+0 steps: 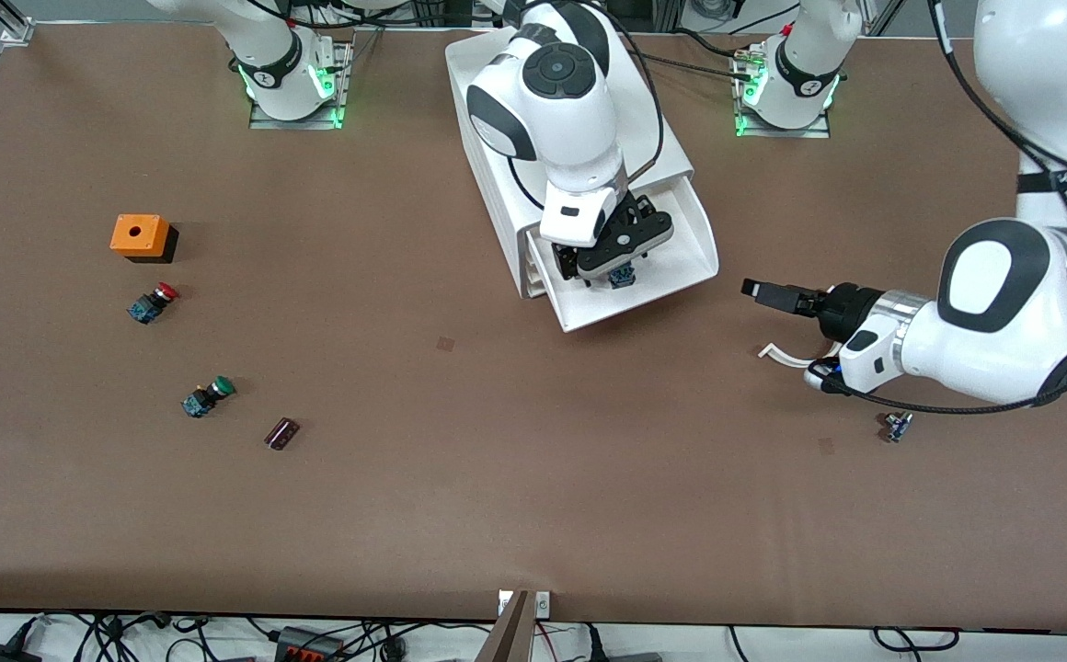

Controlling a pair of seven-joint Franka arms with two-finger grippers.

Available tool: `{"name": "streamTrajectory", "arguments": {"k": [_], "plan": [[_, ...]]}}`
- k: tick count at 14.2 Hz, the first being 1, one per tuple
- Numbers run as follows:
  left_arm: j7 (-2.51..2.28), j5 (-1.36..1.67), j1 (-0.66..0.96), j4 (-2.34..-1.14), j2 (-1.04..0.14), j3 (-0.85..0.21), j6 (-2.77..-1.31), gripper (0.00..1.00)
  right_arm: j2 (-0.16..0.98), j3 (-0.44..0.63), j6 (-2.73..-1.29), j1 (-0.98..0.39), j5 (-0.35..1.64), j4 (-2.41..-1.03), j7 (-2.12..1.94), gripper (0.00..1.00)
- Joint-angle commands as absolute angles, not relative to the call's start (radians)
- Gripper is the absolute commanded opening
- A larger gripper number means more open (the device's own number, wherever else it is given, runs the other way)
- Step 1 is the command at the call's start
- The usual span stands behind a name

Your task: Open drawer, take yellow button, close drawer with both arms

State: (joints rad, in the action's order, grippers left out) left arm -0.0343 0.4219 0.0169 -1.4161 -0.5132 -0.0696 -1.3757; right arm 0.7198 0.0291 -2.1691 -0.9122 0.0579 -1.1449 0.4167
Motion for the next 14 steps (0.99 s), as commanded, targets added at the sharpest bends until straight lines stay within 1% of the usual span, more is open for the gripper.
{"name": "streamTrajectory", "arguments": {"k": [1,4,6,8,9,11,12,13,14], "plan": [[-0.091,0.229,0.054,-1.379,-0.511,-0.075,-1.397,1.00,0.749,0.041,-2.171,-0.927,0.061,-1.106,0.430,0.88],[-0.078,0.074,0.066,-1.371,-0.512,-0.072,-1.478,1.00,0.761,0.040,-2.177,-0.931,0.064,-1.106,0.430,0.83],[-0.093,0.066,0.067,-1.368,-0.514,-0.064,-1.500,1.00,0.765,0.040,-2.178,-0.931,0.066,-1.106,0.428,0.79],[-0.095,0.061,0.067,-1.326,-0.526,-0.058,-1.529,1.00,0.769,0.040,-2.177,-0.931,0.066,-1.106,0.428,0.74],[-0.094,0.063,0.063,-1.321,-0.526,-0.060,-1.529,1.00,0.770,0.038,-2.177,-0.931,0.066,-1.106,0.428,0.67],[-0.092,0.077,0.052,-1.318,-0.522,-0.064,-1.525,1.00,0.769,0.038,-2.175,-0.931,0.067,-1.106,0.428,0.37],[-0.097,0.081,0.051,-1.316,-0.522,-0.069,-1.519,1.00,0.769,0.038,-2.174,-0.931,0.066,-1.106,0.428,0.26],[-0.095,0.084,0.052,-1.315,-0.520,-0.068,-1.510,1.00,0.765,0.037,-2.174,-0.931,0.067,-1.104,0.433,0.17],[-0.095,0.097,0.054,-1.315,-0.522,-0.067,-1.509,1.00,0.764,0.037,-2.172,-0.931,0.066,-1.103,0.445,0.11]]}}
